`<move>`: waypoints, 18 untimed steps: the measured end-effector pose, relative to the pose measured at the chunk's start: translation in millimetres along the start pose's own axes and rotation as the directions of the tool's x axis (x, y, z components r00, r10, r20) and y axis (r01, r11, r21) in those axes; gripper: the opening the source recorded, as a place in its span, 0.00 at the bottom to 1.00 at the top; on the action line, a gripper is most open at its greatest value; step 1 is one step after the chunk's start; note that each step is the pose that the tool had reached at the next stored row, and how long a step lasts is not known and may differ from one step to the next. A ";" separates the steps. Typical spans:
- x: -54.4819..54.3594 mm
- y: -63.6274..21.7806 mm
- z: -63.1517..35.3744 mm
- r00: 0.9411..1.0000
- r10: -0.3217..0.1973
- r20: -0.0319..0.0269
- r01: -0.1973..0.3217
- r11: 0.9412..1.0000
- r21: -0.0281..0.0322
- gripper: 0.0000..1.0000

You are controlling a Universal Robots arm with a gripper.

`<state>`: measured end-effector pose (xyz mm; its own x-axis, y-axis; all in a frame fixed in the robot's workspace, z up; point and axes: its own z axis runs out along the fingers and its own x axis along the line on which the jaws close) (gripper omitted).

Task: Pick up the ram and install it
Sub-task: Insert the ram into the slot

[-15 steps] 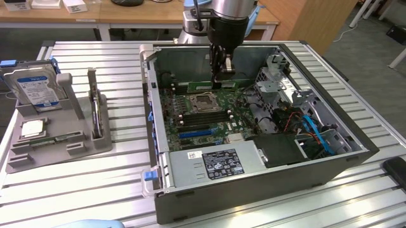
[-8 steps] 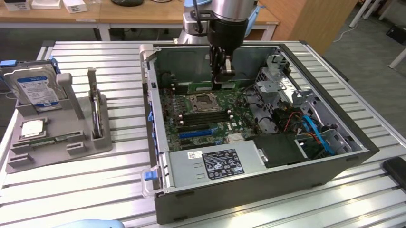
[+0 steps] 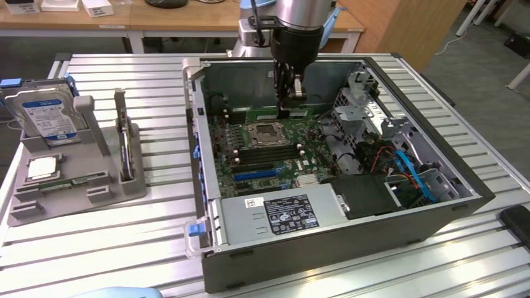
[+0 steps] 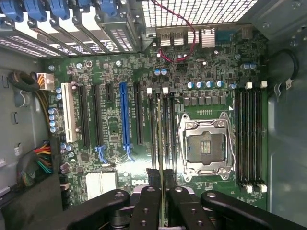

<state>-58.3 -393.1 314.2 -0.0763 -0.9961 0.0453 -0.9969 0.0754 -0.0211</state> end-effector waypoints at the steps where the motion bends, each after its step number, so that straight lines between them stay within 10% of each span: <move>1: 0.0 0.1 0.0 1.000 0.000 0.000 0.000 1.000 0.002 0.14; 7: 0.0 1.1 0.8 1.000 0.002 0.003 -0.002 0.999 0.046 0.14; 18: -0.2 -0.5 2.7 1.000 0.009 -0.007 -0.009 0.999 0.043 0.14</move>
<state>-57.7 -393.1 311.5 -0.0854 -0.9950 0.0519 -0.9946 0.0820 -0.0643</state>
